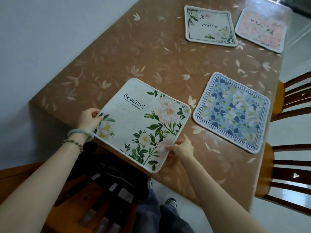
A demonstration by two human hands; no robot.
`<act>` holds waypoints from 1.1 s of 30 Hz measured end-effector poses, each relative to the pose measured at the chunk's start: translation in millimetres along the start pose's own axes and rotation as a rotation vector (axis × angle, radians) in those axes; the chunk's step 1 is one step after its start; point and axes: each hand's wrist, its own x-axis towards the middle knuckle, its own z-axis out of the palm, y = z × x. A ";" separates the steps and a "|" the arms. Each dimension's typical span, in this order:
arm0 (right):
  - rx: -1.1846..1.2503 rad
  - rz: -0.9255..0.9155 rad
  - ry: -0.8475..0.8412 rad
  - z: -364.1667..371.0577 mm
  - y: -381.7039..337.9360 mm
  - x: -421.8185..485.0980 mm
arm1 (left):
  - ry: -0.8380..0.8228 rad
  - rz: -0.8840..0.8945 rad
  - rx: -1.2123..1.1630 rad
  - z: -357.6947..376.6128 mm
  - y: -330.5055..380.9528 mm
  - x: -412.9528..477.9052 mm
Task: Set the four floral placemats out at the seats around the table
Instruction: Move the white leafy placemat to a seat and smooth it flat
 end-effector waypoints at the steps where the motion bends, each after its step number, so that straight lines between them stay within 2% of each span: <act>1: -0.006 0.001 -0.007 1.0 0.9 0.0 | 0.007 0.014 -0.005 0.1 -1.7 -1.1; 8: -0.126 -0.067 0.045 5.1 2.5 -3.2 | 0.036 0.009 -0.057 -3.0 -7.5 -2.0; 12: -0.074 -0.124 0.121 8.8 5.4 -4.7 | 0.019 0.018 0.031 -3.2 -9.7 -2.0; 18: -0.007 -0.141 0.199 9.4 3.1 -6.9 | 0.040 0.052 0.031 -1.8 -8.7 -6.1; 27: -0.095 -0.223 0.217 16.1 3.5 -1.7 | 0.034 0.155 0.179 -1.6 -4.1 -6.2; 33: -0.104 -0.226 0.216 17.9 3.2 -2.8 | 0.030 0.126 0.187 -2.6 -2.2 -6.0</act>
